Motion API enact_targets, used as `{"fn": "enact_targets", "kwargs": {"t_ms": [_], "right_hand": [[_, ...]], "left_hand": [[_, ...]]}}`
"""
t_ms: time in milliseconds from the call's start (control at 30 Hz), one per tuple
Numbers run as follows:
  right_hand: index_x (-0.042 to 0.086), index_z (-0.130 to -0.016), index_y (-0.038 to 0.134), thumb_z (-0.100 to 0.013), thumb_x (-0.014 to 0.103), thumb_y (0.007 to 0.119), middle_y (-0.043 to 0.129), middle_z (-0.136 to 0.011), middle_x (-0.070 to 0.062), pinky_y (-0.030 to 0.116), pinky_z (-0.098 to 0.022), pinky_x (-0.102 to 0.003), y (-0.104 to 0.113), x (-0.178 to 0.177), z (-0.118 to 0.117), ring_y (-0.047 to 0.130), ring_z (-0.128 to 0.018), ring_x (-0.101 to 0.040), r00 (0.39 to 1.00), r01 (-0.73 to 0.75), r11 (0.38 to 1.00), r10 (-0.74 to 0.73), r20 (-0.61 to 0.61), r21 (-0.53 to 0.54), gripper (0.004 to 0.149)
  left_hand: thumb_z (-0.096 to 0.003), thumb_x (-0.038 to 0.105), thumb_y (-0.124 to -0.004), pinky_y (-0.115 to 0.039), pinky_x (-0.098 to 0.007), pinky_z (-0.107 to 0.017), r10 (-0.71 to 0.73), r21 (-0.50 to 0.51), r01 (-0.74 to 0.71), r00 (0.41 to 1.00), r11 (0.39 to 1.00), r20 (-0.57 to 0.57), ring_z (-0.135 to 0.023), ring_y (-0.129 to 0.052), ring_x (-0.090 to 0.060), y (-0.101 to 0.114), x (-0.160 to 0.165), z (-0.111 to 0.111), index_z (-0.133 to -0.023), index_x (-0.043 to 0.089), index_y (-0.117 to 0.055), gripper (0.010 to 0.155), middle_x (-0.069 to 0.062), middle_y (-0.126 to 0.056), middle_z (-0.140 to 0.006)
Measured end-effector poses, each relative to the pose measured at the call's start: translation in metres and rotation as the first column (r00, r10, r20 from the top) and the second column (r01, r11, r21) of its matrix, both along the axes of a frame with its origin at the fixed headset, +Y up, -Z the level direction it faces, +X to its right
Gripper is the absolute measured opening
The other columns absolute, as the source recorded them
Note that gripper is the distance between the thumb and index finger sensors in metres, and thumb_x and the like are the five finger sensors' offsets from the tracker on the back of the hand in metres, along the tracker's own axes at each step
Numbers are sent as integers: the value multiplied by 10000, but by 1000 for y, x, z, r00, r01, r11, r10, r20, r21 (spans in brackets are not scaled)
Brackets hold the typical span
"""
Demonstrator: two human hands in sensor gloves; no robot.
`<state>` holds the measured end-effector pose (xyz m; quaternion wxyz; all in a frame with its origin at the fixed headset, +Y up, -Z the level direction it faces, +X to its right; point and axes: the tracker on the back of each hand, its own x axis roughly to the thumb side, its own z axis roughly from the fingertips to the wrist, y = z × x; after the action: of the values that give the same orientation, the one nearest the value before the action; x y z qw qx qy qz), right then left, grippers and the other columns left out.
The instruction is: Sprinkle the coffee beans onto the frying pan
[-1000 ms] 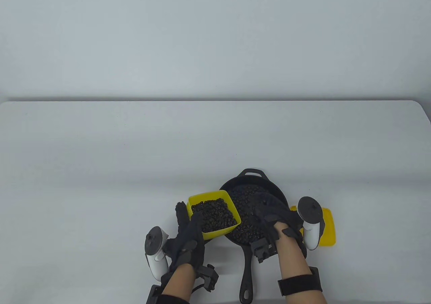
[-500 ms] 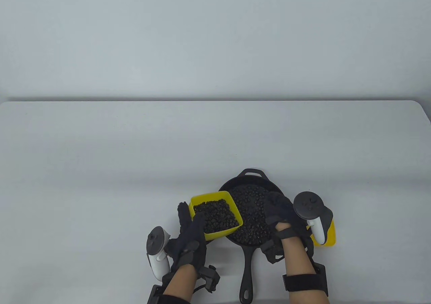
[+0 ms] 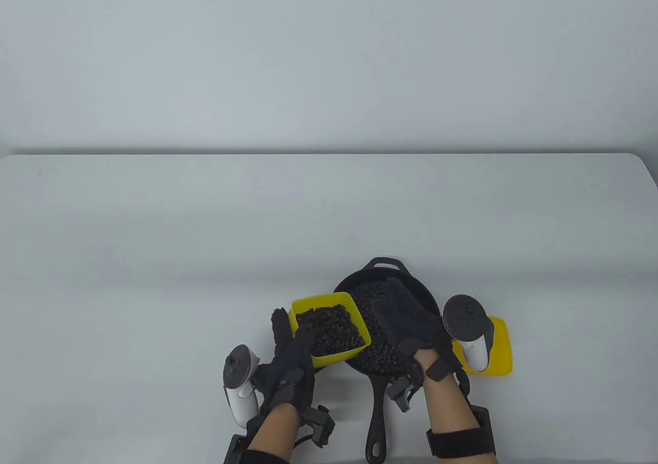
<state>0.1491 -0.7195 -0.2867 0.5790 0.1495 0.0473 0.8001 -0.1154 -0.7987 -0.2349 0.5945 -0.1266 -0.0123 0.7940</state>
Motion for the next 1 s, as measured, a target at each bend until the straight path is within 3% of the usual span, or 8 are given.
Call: {"fn": "enact_targets", "kwargs": {"t_ms": [67,167,267,367,467,600,767,1000], "right_hand": [[-97,-1035,528,-609,399,739,487,-976,-417,821,-477,-459,6,-13,3,684,-772,-639,997,2,1000,-3,-75,-13,687],[-133,-1010,550,-570,313,801,530,-933,-447,856,-436,-430,6,-29,4,749,-722,-631,979,-146,989,140,-145,-29,675],[-115,-1016,557,-534,331,865,538,-941,-431,891,-379,-340,4,-37,5,825,-693,-552,915,-364,931,360,-184,16,725],[-89,-1033,555,-497,356,922,546,-947,-398,895,-338,-242,0,-45,7,820,-625,-485,860,-463,886,456,-229,26,788],[-40,-1008,636,-491,281,928,577,-927,-358,902,-314,-198,-5,-51,5,906,-520,-394,884,-376,926,350,-309,-27,675],[29,-914,767,-506,193,878,668,-891,-304,919,-301,-189,-7,-57,4,934,-492,-370,904,-347,937,320,-285,-47,454],[35,-859,824,-509,146,821,742,-838,-304,950,-282,-187,-13,-39,6,968,-463,-380,997,-70,988,67,-30,-138,367],[43,-871,810,-522,159,809,737,-841,-296,957,-296,-167,-19,-9,5,974,-475,-361,978,200,962,-183,103,-186,368]], "left_hand": [[-601,607,-584,-693,-496,-652,-2,9,2,1000,1000,26,-891,-592,-500,2,5,1,-1022,300,69,835,-277,-255,-1024],[-602,608,-584,-709,-498,-633,-21,32,19,997,999,69,-883,-602,-504,7,13,4,-1023,292,67,837,-283,-263,-1020],[-608,602,-592,-716,-507,-617,-23,37,20,995,999,100,-870,-605,-513,12,24,8,-1023,278,63,841,-296,-266,-1011],[-614,590,-603,-715,-520,-600,-53,50,47,989,998,136,-850,-599,-533,15,32,10,-1026,270,55,840,-310,-266,-997],[-613,590,-601,-724,-516,-591,-80,62,71,985,996,151,-834,-612,-535,17,34,11,-1030,258,46,838,-319,-279,-989],[-613,592,-596,-716,-516,-600,-75,46,69,984,997,162,-842,-603,-534,15,31,10,-1028,263,53,838,-316,-270,-992],[-604,609,-592,-715,-495,-623,-5,-2,6,987,1000,162,-864,-618,-507,8,27,7,-1034,282,48,838,-291,-283,-1013],[-598,617,-585,-714,-482,-637,62,-49,-57,992,997,107,-879,-619,-492,-1,24,5,-1027,289,58,840,-279,-278,-1021]]}}
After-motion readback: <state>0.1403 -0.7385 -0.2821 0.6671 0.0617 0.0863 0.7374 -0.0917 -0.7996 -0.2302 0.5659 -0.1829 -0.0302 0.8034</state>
